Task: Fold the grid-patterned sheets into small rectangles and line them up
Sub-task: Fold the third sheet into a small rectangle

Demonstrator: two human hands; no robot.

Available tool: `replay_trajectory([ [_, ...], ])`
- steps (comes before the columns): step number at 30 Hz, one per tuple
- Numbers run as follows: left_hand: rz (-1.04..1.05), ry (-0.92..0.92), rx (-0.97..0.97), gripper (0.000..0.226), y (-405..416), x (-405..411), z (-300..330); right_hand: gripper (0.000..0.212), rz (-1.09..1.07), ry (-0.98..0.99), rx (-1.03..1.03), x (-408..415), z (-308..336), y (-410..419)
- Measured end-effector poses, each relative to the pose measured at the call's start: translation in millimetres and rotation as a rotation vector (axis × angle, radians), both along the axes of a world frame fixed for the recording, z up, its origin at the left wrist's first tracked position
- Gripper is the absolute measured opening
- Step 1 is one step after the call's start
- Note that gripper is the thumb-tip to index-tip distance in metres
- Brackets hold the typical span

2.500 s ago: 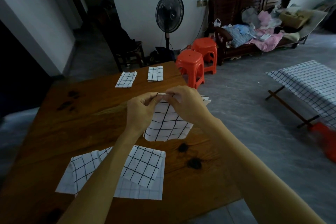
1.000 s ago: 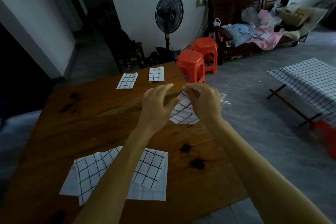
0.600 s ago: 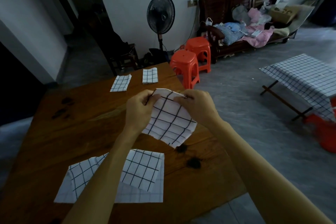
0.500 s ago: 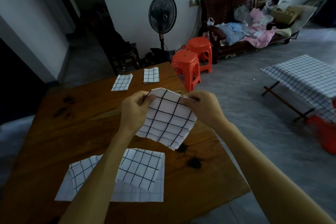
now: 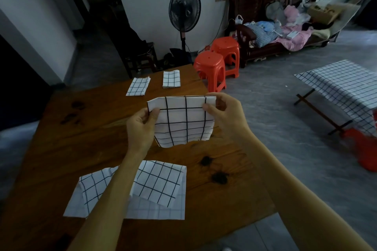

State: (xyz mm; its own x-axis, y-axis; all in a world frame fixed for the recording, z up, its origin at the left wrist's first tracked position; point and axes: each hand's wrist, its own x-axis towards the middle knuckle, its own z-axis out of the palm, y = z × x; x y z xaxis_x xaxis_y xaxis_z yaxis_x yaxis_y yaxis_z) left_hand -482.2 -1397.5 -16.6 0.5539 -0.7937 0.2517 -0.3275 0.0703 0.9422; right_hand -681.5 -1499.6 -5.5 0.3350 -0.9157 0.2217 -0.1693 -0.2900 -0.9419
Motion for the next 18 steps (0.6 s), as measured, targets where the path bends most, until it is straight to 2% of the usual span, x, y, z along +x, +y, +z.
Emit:
replay_trajectory([
  [2,0.005,0.011,-0.004,0.007,0.9,2.3,-1.1,0.025,-0.01,-0.037,0.027,3.5,0.5,3.0],
  [5,0.01,0.036,-0.022,0.009,0.6,3.4,0.2,0.03,0.026,-0.141,0.16,8.0,-1.8,6.8],
  [9,0.03,0.104,-0.037,0.009,1.4,5.5,1.9,0.023,0.1,-0.046,0.275,13.0,-11.8,12.2],
  [12,-0.057,0.128,0.043,0.021,4.7,11.5,-3.1,0.017,0.044,-0.069,0.278,17.1,-14.4,15.4],
  [15,-0.197,0.164,0.148,0.016,12.2,12.6,-15.7,0.016,-0.01,-0.128,0.324,18.7,-13.6,15.6],
  [18,-0.229,0.178,0.167,0.024,18.1,10.8,-27.4,0.015,-0.026,-0.163,0.354,17.9,-12.1,15.4],
])
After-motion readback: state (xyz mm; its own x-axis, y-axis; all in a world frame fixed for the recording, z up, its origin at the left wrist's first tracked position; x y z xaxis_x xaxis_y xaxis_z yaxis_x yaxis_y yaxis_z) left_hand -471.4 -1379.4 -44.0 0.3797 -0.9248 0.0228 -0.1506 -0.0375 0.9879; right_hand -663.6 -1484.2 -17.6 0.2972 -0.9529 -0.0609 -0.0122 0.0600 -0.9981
